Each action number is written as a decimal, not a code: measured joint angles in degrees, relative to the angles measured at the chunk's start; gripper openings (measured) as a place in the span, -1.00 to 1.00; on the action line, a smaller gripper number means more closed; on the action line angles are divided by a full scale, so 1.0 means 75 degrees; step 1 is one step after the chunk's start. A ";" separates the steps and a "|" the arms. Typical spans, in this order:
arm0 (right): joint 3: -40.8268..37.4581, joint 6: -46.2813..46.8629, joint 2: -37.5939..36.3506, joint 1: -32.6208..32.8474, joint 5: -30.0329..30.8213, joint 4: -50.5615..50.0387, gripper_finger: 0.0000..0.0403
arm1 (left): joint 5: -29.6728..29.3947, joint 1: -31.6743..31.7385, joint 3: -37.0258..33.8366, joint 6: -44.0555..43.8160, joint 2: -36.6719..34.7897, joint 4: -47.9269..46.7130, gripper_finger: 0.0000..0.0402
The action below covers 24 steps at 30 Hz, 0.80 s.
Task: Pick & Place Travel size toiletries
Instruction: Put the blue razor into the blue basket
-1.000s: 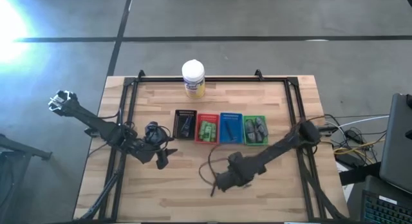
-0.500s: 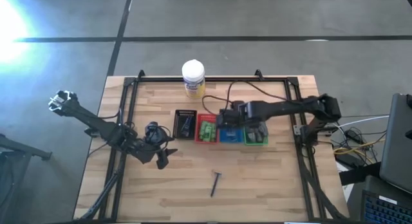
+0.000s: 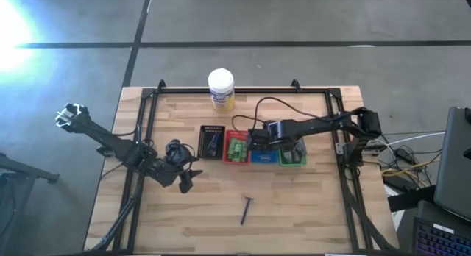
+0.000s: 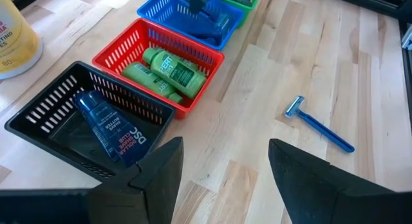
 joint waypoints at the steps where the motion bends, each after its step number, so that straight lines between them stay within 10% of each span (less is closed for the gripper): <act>1: -0.0021 -0.0004 0.0007 -0.0003 0.0000 0.0016 -0.78 | 0.0000 0.0000 0.0000 0.0003 0.0000 -0.0006 0.16; 24: 0.1049 0.0342 0.0008 0.1424 -0.0325 -0.0238 0.18 | 0.0002 0.0000 0.0000 -0.0053 0.0000 -0.0002 0.16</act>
